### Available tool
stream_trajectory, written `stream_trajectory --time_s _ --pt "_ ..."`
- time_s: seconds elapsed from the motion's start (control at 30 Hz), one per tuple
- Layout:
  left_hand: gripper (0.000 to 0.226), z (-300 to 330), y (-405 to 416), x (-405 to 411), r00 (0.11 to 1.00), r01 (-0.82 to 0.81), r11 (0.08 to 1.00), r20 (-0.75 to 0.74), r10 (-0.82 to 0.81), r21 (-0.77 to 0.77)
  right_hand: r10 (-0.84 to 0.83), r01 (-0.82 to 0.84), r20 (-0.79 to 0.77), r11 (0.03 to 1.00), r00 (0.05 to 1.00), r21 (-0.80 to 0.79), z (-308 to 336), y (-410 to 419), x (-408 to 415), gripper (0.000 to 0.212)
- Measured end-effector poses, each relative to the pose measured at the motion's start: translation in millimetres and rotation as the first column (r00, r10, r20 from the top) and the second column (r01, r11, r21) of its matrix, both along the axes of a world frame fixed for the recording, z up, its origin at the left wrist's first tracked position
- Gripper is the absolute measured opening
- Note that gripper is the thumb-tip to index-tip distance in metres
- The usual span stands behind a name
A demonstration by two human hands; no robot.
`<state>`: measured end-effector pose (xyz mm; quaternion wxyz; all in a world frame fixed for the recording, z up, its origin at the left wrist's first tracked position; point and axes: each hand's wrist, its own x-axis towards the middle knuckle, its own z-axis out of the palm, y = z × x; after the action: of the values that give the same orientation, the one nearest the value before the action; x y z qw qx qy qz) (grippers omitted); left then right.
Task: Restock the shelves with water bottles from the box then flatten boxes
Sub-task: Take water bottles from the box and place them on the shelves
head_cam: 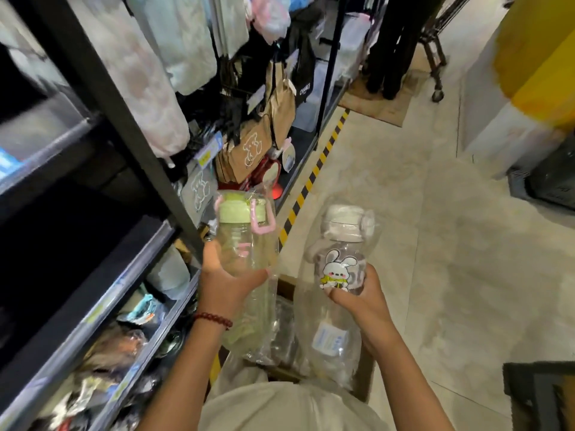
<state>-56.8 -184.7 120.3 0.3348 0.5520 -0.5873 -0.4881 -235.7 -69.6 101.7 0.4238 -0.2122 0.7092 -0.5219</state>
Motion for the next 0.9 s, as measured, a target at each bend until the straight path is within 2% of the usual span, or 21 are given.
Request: stream_trajectory --time_s 0.23,0.4,0.53,0.63,0.73,0.9 --pt "0.067 18.6 26.3 12.7 0.958 -0.287 0.957 -0.026 0.286 -0.03 0.217 -0.218 -0.038 0.976 0.975 -0.022 13.2 -19.5 -13.3 0.067" --pt "0.075 28.4 61.7 17.4 0.896 -0.444 0.893 -0.065 0.44 -0.08 0.444 -0.449 -0.09 0.893 0.892 -0.039 26.4 -25.7 -12.3 0.07" --pt "0.087 29.7 93.7 33.8 0.794 -0.608 0.787 -0.087 0.602 -0.106 0.6 -0.608 -0.098 0.789 0.794 -0.092 30.6 -32.8 5.7 0.059" --pt "0.094 27.4 118.0 52.7 0.707 -0.707 0.697 -0.091 0.701 -0.12 0.708 -0.717 -0.112 0.687 0.697 -0.12 34.7 -31.2 28.2 0.063" --pt "0.086 32.4 142.2 71.7 0.612 -0.79 0.598 -0.102 0.784 -0.136 0.803 -0.81 -0.109 0.576 0.586 -0.109 36.0 -26.7 53.9 0.074" --pt "0.08 36.7 179.6 106.7 0.446 -0.889 0.428 -0.091 0.891 -0.163 0.896 -0.906 -0.138 0.412 0.423 -0.102 44.2 -22.1 101.5 0.063"
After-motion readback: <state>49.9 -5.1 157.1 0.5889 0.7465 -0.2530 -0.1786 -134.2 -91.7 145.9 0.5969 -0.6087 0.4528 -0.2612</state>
